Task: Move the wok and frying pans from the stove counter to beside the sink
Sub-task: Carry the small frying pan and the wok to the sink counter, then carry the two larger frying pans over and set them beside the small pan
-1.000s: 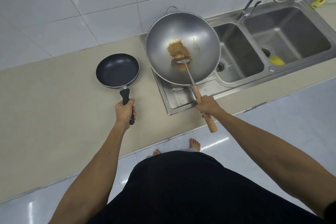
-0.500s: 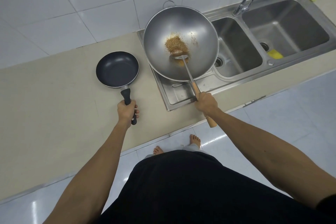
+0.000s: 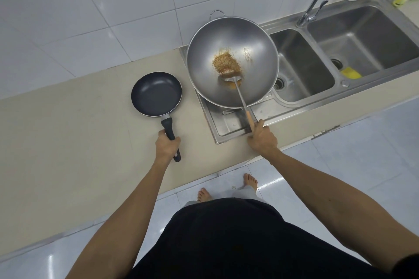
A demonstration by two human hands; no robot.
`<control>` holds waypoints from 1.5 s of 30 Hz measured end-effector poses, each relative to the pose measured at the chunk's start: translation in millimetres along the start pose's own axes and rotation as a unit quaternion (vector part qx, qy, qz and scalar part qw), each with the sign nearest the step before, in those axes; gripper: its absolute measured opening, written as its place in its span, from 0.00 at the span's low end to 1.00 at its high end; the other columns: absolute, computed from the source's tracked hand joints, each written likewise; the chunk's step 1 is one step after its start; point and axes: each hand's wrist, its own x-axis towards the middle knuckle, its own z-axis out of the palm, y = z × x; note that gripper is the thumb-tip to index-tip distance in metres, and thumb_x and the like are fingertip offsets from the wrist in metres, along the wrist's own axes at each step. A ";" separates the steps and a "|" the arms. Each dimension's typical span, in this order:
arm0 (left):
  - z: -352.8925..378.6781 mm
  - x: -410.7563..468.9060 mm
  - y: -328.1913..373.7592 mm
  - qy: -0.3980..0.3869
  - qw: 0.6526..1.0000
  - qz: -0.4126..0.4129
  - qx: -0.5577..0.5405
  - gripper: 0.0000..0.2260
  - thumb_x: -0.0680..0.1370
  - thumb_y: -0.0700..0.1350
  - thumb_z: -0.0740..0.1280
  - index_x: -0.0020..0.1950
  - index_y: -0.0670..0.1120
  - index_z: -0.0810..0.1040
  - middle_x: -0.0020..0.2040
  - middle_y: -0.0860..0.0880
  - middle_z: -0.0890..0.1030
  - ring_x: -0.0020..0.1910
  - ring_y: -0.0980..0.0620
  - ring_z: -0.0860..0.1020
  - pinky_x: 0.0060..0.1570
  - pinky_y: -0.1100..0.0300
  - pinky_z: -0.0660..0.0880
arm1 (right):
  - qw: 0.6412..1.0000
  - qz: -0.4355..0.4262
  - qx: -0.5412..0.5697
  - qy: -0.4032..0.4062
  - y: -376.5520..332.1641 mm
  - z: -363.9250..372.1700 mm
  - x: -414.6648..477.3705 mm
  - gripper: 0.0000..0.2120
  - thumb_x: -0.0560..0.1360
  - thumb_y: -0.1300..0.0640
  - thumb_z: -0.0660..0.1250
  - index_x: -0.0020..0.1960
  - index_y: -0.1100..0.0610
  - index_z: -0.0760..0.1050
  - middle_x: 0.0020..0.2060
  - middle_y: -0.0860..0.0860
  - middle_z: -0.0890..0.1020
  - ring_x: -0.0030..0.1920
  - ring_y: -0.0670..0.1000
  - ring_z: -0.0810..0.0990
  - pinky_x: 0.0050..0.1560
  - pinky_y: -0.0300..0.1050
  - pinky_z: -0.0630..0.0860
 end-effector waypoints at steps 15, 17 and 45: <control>27.5 -8.8 70.5 -0.062 0.876 0.333 0.344 0.32 0.80 0.58 0.64 0.77 0.38 0.63 0.77 0.38 0.66 0.77 0.38 0.60 0.77 0.45 0.55 | 0.997 -0.037 0.059 0.018 40.5 -25.5 -16.1 0.35 0.80 0.35 0.57 0.76 0.60 0.61 0.67 0.64 0.74 0.64 0.64 0.75 0.63 0.62 0.73; 44.7 -18.6 87.2 -0.089 0.871 0.353 0.330 0.32 0.81 0.58 0.63 0.78 0.39 0.63 0.77 0.39 0.66 0.77 0.39 0.59 0.77 0.46 0.55 | 0.998 -0.034 0.043 0.034 53.7 -34.6 -15.2 0.33 0.81 0.37 0.57 0.74 0.62 0.64 0.66 0.65 0.74 0.63 0.64 0.75 0.62 0.62 0.74; 542.8 -263.6 303.4 -0.211 0.699 0.489 0.478 0.32 0.82 0.61 0.56 0.77 0.39 0.62 0.76 0.39 0.67 0.75 0.38 0.62 0.74 0.46 0.59 | 0.992 0.050 0.015 0.111 530.6 -299.3 22.2 0.35 0.82 0.35 0.52 0.75 0.62 0.65 0.72 0.63 0.72 0.72 0.64 0.68 0.69 0.62 0.66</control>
